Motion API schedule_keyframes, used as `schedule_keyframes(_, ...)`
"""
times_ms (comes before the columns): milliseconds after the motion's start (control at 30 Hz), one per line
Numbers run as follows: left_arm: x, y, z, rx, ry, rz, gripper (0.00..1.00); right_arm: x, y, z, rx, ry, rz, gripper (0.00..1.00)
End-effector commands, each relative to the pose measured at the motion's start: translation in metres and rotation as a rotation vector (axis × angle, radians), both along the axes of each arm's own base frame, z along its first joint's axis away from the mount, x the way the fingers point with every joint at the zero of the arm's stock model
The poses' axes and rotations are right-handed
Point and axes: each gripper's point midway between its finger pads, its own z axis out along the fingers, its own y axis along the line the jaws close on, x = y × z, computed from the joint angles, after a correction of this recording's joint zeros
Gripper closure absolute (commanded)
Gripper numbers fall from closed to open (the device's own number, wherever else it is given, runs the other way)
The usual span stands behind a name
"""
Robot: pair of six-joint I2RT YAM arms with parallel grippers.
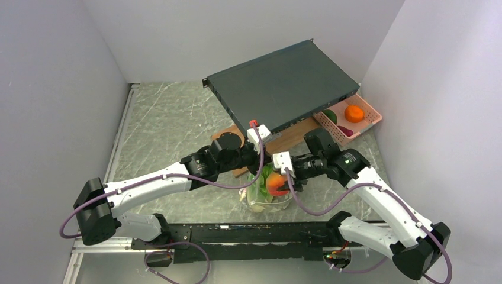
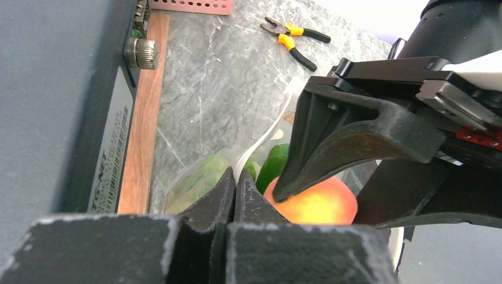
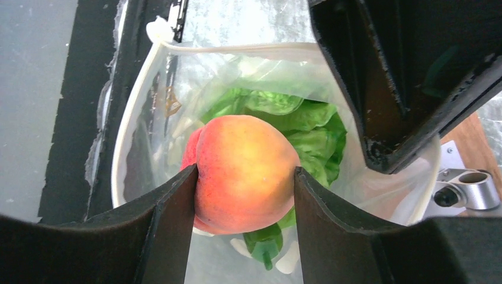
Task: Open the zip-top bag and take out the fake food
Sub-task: Pick up the fake fruit from the zipper food storage bag.
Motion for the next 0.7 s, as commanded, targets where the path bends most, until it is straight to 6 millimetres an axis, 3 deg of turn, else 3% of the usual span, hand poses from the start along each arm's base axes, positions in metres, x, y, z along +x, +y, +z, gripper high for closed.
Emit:
schedule_keyframes(0, 0.002, -0.005, -0.014, 0.041, 0.018, 0.001, 1.00, -0.010, 0.000, 0.025, 0.056, -0.015, 0.057, 0.99)
schedule_keyframes(333, 0.004, -0.002, -0.016, 0.049, 0.024, 0.023, 1.00, -0.003, 0.001, 0.065, 0.173, 0.021, 0.002, 1.00)
schedule_keyframes(667, 0.007, -0.001, -0.015, 0.050, 0.023, 0.039, 1.00, -0.001, -0.016, 0.075, 0.201, 0.028, -0.068, 1.00)
